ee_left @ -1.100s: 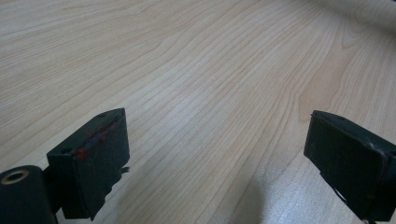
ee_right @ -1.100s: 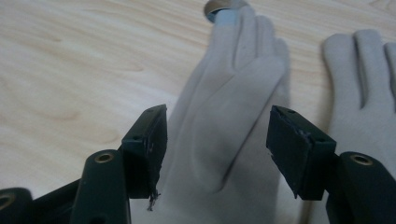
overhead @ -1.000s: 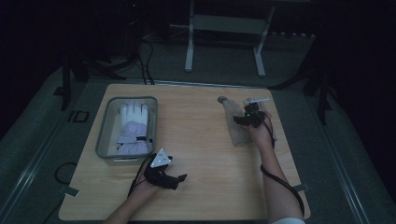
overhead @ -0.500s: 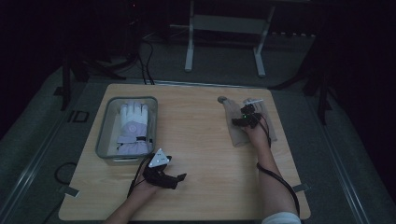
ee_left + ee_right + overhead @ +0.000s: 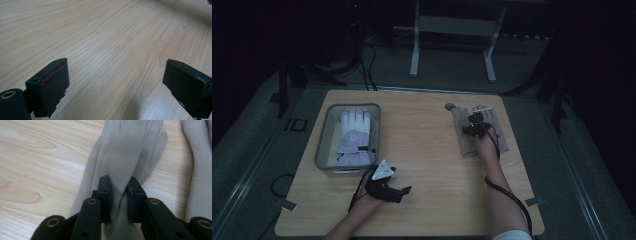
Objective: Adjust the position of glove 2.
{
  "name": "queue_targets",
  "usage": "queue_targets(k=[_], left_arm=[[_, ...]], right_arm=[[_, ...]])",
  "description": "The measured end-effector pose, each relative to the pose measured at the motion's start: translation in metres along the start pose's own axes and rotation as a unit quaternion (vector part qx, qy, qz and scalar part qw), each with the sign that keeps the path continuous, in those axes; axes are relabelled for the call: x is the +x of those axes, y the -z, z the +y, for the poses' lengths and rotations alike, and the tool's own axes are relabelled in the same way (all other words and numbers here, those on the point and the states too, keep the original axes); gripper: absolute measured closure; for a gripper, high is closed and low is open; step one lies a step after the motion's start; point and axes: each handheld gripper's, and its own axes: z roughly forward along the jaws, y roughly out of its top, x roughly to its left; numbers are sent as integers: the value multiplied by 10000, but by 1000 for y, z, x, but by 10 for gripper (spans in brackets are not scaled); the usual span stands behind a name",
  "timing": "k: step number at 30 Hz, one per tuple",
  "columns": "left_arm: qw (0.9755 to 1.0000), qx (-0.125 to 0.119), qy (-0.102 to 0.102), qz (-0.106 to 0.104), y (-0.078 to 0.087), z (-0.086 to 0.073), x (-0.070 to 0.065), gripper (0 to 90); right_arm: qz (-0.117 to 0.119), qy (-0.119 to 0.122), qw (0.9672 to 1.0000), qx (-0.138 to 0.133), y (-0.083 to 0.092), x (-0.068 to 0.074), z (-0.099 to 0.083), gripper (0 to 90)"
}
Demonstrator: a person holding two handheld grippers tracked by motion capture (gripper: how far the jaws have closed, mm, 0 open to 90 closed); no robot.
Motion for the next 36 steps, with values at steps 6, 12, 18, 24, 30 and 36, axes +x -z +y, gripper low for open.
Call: queue_targets(k=[6,12,18,24,30,36], left_arm=[[10000,14,-37,15,0,0,-1,71],[10000,47,-33,2,-1,0,0,72],[10000,58,-46,35,-1,0,-1,72],[10000,67,-54,45,-1,0,-1,71],[9999,71,-100,61,-1,0,-2,71],[9999,71,-116,64,-1,0,-2,71]], right_arm=[[15,-344,9994,-6,5,1,2,796],[125,-535,9984,-113,15,6,1,796],[237,-629,9973,-288,33,25,-2,796],[310,-686,9957,-531,50,44,-4,795],[402,-735,9938,-737,66,66,-5,795],[429,-765,9905,-1060,85,91,-8,795]])
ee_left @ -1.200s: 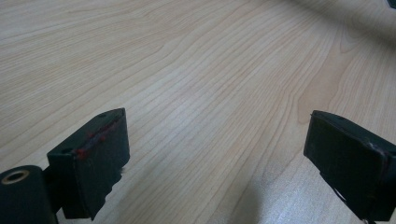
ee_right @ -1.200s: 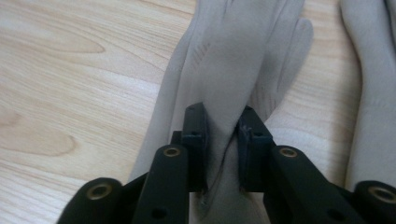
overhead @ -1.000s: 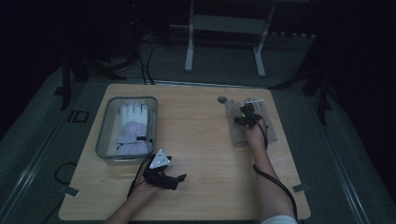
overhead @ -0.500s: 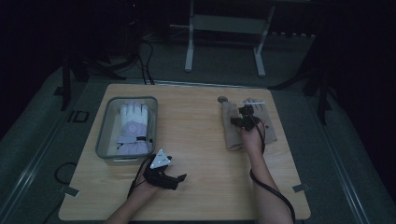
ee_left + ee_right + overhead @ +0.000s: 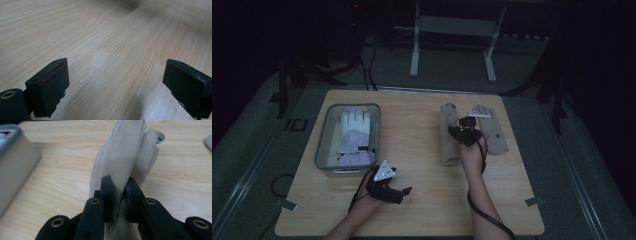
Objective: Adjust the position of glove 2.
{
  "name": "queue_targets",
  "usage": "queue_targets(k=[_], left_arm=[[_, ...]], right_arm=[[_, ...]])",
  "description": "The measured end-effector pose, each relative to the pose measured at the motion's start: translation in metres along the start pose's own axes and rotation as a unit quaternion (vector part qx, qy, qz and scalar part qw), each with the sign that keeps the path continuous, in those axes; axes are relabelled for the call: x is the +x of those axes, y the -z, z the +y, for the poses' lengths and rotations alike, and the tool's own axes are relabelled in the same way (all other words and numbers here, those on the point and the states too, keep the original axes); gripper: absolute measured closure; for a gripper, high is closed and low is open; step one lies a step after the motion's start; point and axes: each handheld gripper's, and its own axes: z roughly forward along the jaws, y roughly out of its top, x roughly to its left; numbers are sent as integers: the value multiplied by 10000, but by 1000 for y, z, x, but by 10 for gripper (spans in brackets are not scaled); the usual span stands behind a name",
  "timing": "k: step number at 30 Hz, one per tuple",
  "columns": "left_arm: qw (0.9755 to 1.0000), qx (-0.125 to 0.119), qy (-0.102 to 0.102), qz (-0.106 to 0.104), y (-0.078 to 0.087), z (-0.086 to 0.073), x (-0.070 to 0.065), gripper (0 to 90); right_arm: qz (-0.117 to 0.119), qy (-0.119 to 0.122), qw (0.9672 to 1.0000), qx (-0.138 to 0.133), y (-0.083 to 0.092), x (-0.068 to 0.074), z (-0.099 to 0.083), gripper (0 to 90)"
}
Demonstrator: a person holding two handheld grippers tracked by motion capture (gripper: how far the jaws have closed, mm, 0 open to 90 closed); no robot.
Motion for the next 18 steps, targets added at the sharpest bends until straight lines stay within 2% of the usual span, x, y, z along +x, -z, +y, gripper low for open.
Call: queue_targets(k=[5,8,10,15,18], left_arm=[[10000,8,-7,-2,0,0,0,71],[10000,1,-9,3,0,0,0,72],[10000,0,-10,12,0,0,-1,71],[10000,1,-7,9,0,0,-1,72],[10000,6,-13,13,0,0,-1,71]], right_arm=[[106,34,9998,-173,17,19,-3,794],[184,-107,9996,-158,21,26,-12,794],[150,-39,9998,-107,20,30,-19,794],[79,-114,9999,-11,11,31,-33,794],[128,-303,9993,151,-3,31,-47,793]])
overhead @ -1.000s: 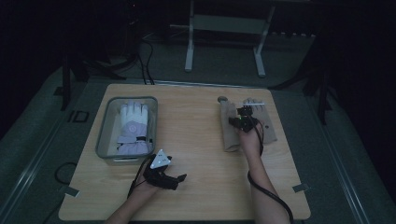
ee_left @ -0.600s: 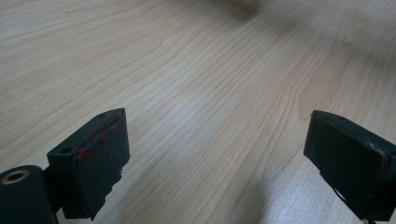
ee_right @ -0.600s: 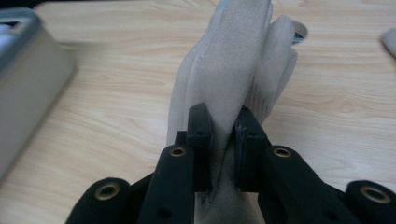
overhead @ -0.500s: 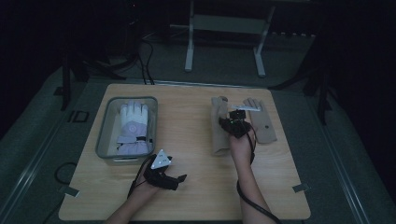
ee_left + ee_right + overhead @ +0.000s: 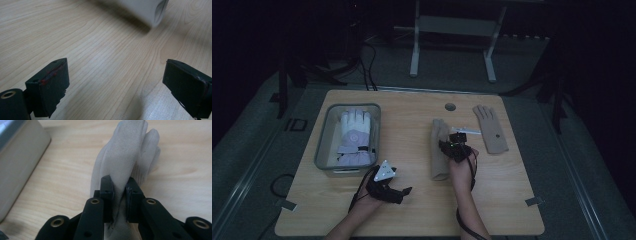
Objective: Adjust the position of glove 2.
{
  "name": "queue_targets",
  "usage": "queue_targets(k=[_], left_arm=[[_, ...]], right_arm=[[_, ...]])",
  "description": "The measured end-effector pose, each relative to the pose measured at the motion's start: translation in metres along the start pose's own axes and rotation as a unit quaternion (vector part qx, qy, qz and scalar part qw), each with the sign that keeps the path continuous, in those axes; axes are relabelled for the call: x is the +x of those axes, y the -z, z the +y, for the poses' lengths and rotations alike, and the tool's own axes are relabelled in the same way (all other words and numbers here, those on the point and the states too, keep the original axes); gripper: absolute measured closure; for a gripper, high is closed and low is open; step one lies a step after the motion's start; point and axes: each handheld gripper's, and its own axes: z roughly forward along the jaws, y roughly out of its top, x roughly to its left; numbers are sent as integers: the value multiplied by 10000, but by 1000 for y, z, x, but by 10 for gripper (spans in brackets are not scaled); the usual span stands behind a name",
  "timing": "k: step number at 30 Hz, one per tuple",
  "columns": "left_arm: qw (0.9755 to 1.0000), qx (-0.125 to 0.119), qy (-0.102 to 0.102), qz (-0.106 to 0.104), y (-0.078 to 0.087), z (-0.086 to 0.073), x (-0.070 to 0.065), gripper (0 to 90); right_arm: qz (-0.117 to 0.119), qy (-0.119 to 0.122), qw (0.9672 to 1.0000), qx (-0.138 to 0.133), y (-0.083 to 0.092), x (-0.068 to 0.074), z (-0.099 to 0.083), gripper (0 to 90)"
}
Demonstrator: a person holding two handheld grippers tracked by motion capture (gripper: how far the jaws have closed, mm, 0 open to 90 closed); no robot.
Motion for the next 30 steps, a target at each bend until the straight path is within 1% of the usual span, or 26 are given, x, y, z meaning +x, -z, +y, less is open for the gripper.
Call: queue_targets(k=[1,2,3,4,7,9,11,14,16,17,18,19,21,22,24,27,28,29,30], left_arm=[[10000,0,0,2,0,0,0,71],[10000,2,-2,-5,0,0,0,72],[10000,9,-3,-7,0,0,0,71],[10000,8,0,-9,0,0,0,71],[10000,14,0,-18,0,0,0,71],[10000,4,6,-11,0,0,0,72],[10000,-2,8,-13,0,0,0,71],[10000,7,9,-26,0,0,0,71],[10000,19,-2,-27,0,0,1,71],[10000,19,-2,-27,0,0,1,71],[10000,8,8,-25,0,0,0,71],[10000,13,2,-23,0,0,1,71],[10000,15,2,-25,0,0,1,72],[10000,18,3,-27,0,0,1,71],[10000,19,4,-29,0,0,1,72],[10000,14,7,-31,0,0,1,72],[10000,17,9,-31,0,0,1,71],[10000,19,13,-32,0,0,1,71],[10000,19,13,-32,0,0,1,71]], right_arm=[[-3,17,10000,51,-4,0,-3,792],[-33,-10,9999,100,-8,0,-6,792],[-1,-58,9999,154,-11,-1,-8,791],[-38,-59,9998,201,-15,-2,-11,791],[-59,-129,9995,299,-22,-1,-16,785],[-149,-72,9992,367,-26,0,-19,776],[-245,-64,9989,402,-30,-1,-23,758],[-187,-20,9988,448,-33,-4,-26,710],[-146,-6,9989,436,-33,-5,-26,661],[-146,-6,9989,436,-33,-5,-26,661],[-144,14,9989,447,-32,-5,-26,634],[-131,44,9989,441,-31,-5,-26,553],[-120,226,9984,498,-31,-4,-25,512],[-89,296,9982,520,-30,-5,-24,503],[-17,336,9983,485,-25,-6,-22,471],[12,381,9986,370,-15,-12,-16,435],[-18,425,9985,347,-12,-13,-14,439],[6,438,9985,330,-8,-15,-11,467],[6,438,9985,330,-8,-15,-11,467]])
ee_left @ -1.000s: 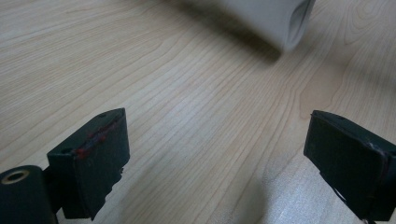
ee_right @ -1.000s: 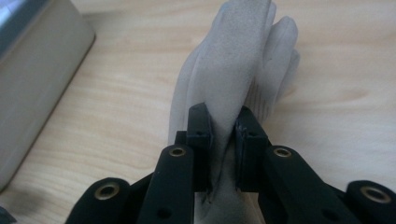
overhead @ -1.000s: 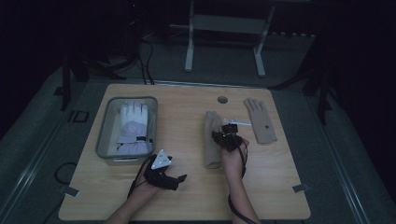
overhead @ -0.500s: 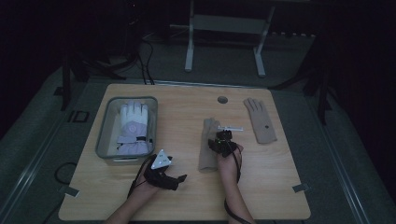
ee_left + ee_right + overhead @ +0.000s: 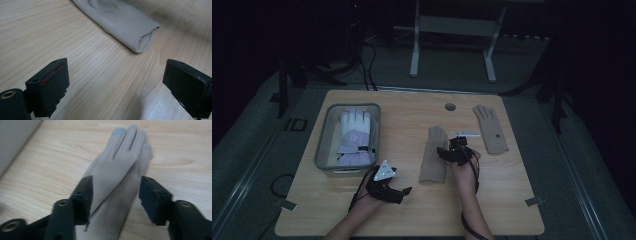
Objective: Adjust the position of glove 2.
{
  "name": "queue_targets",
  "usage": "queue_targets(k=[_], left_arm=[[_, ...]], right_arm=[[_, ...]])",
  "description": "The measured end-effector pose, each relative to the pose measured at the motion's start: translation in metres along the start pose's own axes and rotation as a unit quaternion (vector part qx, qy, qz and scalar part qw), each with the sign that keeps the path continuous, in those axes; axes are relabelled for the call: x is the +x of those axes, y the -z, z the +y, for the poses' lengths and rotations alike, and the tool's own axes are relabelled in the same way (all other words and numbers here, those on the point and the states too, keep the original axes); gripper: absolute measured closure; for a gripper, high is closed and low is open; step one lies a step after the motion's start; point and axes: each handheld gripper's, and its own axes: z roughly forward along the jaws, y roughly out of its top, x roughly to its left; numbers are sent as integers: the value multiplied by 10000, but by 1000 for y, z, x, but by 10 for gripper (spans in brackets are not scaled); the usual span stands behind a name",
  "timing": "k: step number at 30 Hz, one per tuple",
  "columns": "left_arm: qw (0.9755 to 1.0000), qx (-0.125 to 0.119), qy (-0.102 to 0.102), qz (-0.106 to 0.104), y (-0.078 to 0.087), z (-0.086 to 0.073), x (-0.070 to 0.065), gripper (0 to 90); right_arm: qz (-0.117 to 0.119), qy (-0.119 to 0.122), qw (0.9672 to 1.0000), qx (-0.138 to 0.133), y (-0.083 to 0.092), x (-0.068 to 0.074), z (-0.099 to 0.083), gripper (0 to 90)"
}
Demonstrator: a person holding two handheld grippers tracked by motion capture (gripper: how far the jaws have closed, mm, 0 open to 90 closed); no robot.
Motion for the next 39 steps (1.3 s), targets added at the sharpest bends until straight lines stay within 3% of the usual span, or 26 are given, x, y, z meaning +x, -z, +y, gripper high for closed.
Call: queue_targets(k=[5,15,17,22,27,28,35,39], left_arm=[[10000,-3,-5,-3,0,0,0,71],[10000,21,38,-37,0,0,1,71],[10000,21,25,-29,0,0,1,71],[10000,22,23,-24,0,0,1,71],[10000,5,21,-7,0,0,0,71],[10000,6,13,-2,0,0,0,71],[10000,5,30,-17,0,0,1,72],[10000,15,40,-35,0,0,1,71]], right_arm=[[-26,232,9995,-222,25,-19,12,510],[-104,570,9976,-378,48,-57,20,512],[-222,652,9968,-406,54,-75,23,508],[-407,680,9960,-407,58,-106,26,509],[-526,617,9960,-381,57,-125,29,508],[-649,621,9953,-363,55,-136,31,506],[-925,562,9934,-378,50,-167,43,468],[-970,460,9936,-345,43,-177,47,450]])
